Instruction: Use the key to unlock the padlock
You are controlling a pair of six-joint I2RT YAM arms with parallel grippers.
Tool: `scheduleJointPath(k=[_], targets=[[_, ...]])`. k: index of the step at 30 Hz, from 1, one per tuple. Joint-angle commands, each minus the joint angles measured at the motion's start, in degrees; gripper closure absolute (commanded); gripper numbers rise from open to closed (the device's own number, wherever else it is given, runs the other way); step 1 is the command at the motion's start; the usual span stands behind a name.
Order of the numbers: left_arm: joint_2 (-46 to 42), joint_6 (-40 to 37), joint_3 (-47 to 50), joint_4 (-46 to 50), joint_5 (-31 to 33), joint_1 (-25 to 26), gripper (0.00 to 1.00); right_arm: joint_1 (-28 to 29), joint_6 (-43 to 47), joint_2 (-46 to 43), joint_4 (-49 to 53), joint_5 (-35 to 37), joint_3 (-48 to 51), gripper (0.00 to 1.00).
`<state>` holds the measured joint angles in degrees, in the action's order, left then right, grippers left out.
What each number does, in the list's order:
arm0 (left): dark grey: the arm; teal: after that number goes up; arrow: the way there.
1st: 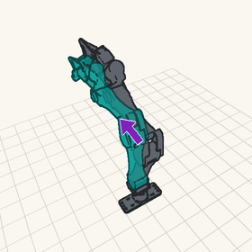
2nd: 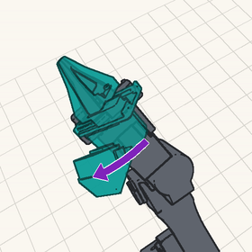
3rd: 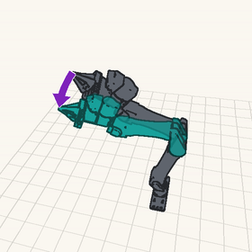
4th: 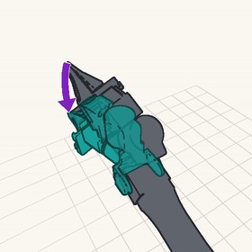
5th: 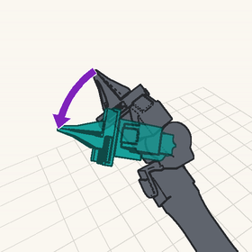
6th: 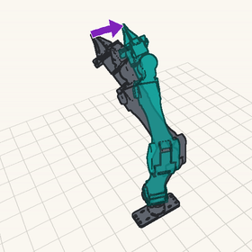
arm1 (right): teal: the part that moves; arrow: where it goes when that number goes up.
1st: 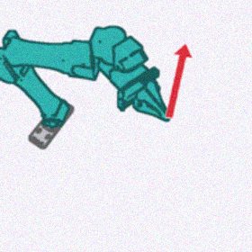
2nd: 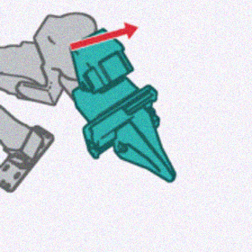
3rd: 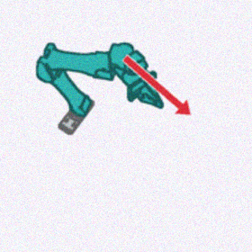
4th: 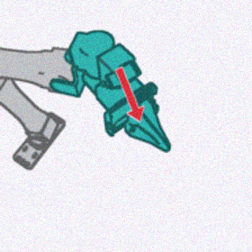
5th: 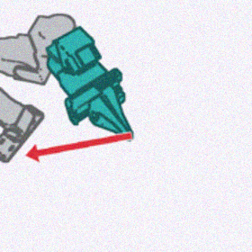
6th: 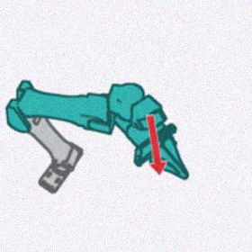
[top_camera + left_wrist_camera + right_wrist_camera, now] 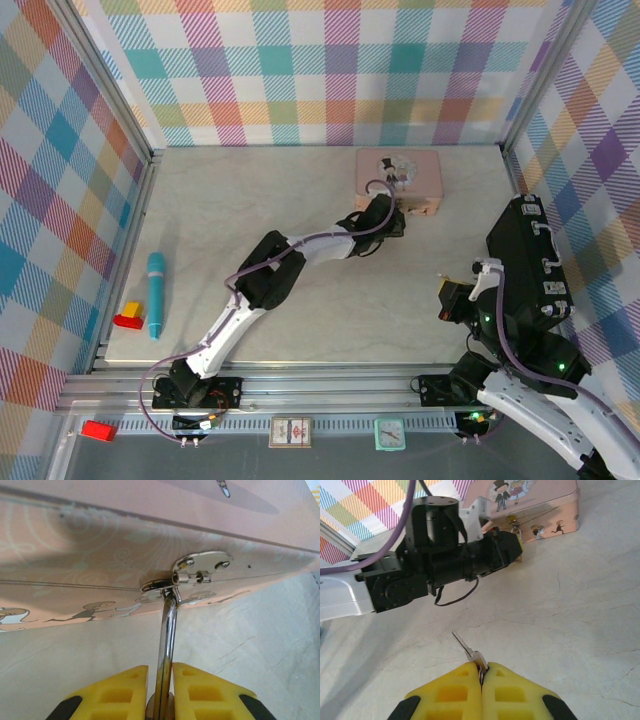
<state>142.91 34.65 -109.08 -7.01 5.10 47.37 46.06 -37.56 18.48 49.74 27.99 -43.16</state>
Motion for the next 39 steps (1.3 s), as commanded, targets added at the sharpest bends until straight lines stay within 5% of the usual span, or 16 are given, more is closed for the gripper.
scheduleJointPath(k=[1,11,22,39], targets=[[-6.26,3.81,8.31,-3.47,5.03,-3.42,0.95,-0.25,-1.08,1.91,-2.81,-1.98,0.53,1.0],[-21.81,8.03,33.87,-10.34,5.97,-8.97,0.97,-0.27,-3.28,8.75,-8.4,-6.74,2.08,1.0],[-38.36,13.62,54.78,-7.79,6.07,-11.86,0.97,-0.28,-5.86,18.53,-17.11,-12.91,4.05,1.0],[-47.62,34.13,66.91,-8.48,-0.15,-9.29,0.93,-0.29,-18.7,35.26,-35.62,-26.41,9.91,1.0]])
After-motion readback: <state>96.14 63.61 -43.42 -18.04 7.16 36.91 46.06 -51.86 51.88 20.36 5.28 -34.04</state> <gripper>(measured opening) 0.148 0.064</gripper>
